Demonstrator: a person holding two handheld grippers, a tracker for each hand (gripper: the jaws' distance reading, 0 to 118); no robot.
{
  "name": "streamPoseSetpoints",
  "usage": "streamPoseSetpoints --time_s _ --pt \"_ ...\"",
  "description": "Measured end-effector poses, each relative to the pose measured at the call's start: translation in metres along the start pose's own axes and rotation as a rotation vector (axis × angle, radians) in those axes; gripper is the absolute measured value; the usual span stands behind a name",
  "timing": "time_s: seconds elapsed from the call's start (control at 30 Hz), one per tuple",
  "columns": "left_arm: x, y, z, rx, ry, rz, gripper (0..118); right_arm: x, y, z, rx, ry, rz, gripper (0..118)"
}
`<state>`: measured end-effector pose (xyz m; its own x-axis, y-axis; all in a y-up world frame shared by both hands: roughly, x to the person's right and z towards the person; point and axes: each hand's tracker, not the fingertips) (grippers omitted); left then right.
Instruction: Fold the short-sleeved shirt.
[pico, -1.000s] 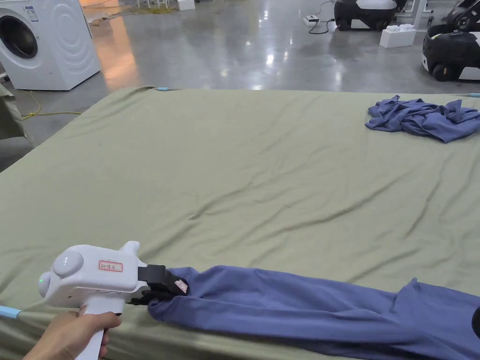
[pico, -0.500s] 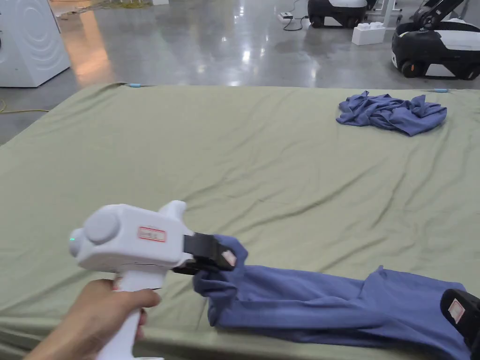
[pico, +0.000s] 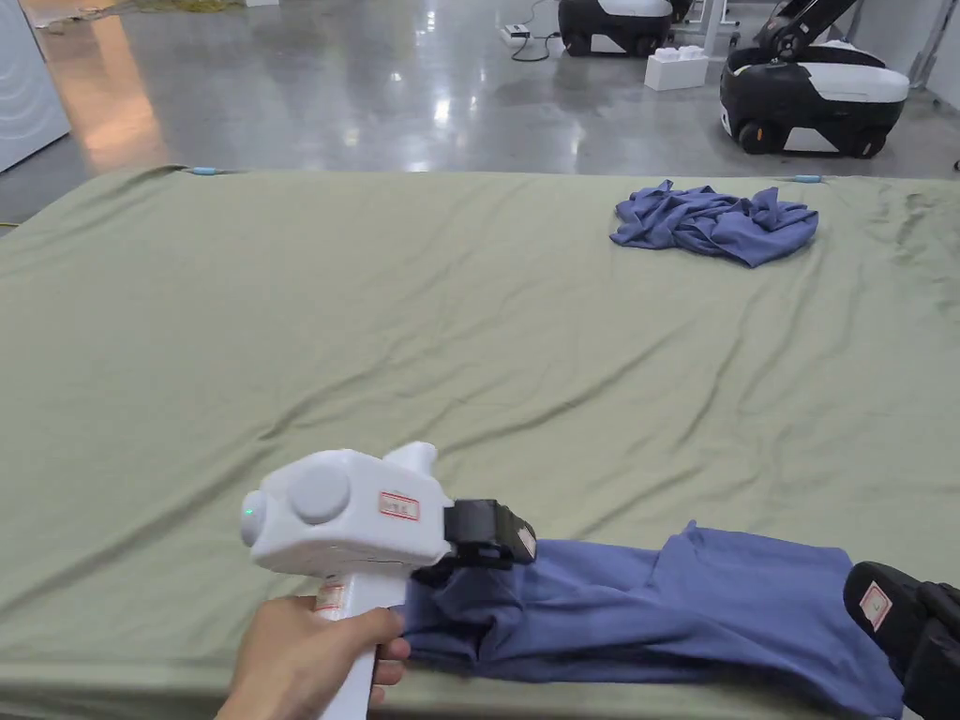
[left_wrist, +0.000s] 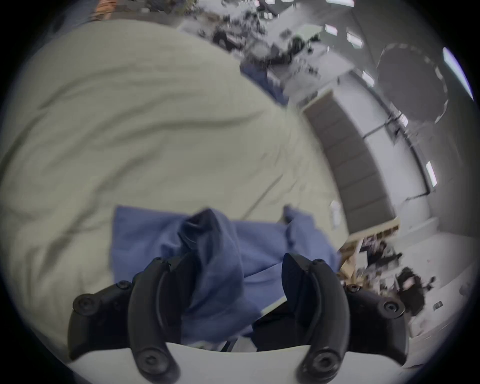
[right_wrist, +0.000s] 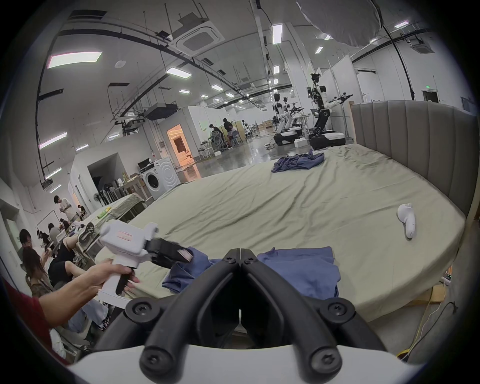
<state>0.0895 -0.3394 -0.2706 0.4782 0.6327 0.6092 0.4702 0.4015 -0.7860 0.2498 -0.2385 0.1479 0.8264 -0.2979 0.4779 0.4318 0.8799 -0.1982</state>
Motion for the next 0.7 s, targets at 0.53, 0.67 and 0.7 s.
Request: streamPoseSetpoints --time_s 0.53,0.67,0.7 --pt "0.036 -0.098 -0.059 0.276 0.359 -0.436 0 0.003 0.001 0.005 0.005 0.008 -0.048 2" --pt "0.069 -0.097 -0.088 0.304 0.328 -0.477 0 0.007 -0.001 0.002 -0.009 0.001 -0.050 2" --pt "0.075 -0.100 -0.099 0.273 0.256 -0.449 0 0.007 -0.001 0.001 -0.011 -0.001 -0.052 2"
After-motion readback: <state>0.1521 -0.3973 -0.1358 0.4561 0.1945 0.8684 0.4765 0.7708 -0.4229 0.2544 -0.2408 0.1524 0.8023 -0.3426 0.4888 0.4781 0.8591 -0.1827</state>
